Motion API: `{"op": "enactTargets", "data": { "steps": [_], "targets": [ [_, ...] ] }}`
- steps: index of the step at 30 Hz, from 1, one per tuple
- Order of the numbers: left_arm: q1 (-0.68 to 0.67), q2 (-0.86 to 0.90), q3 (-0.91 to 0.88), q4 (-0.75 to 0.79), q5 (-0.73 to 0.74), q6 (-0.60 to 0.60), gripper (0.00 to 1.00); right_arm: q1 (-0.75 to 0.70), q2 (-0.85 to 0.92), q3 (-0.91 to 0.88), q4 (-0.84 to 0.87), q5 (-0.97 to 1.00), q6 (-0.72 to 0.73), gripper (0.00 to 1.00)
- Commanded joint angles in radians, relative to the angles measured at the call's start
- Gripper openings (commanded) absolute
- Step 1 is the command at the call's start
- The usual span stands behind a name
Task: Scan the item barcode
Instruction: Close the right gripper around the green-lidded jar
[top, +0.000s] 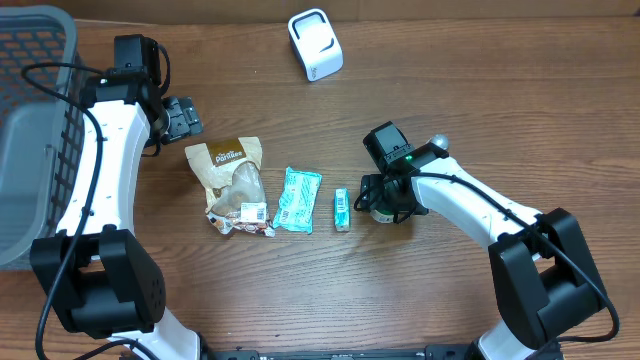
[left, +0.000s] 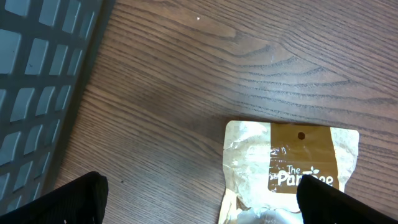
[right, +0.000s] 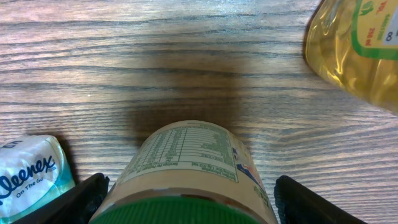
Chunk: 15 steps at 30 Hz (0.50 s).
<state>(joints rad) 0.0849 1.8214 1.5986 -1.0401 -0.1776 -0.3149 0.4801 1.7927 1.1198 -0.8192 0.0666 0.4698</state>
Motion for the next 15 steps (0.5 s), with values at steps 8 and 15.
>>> {"op": "enactTargets", "data": {
  "steps": [8, 15],
  "targets": [
    [-0.01, -0.017, 0.007, 0.001, -0.013, 0.004, 1.0, -0.003, 0.003, -0.003, 0.006, -0.008, -0.004, 0.75],
    [-0.01, -0.017, 0.007, 0.001, -0.013, 0.004, 0.99, -0.003, 0.003, -0.003, 0.006, -0.009, -0.007, 0.74]
  ]
}}
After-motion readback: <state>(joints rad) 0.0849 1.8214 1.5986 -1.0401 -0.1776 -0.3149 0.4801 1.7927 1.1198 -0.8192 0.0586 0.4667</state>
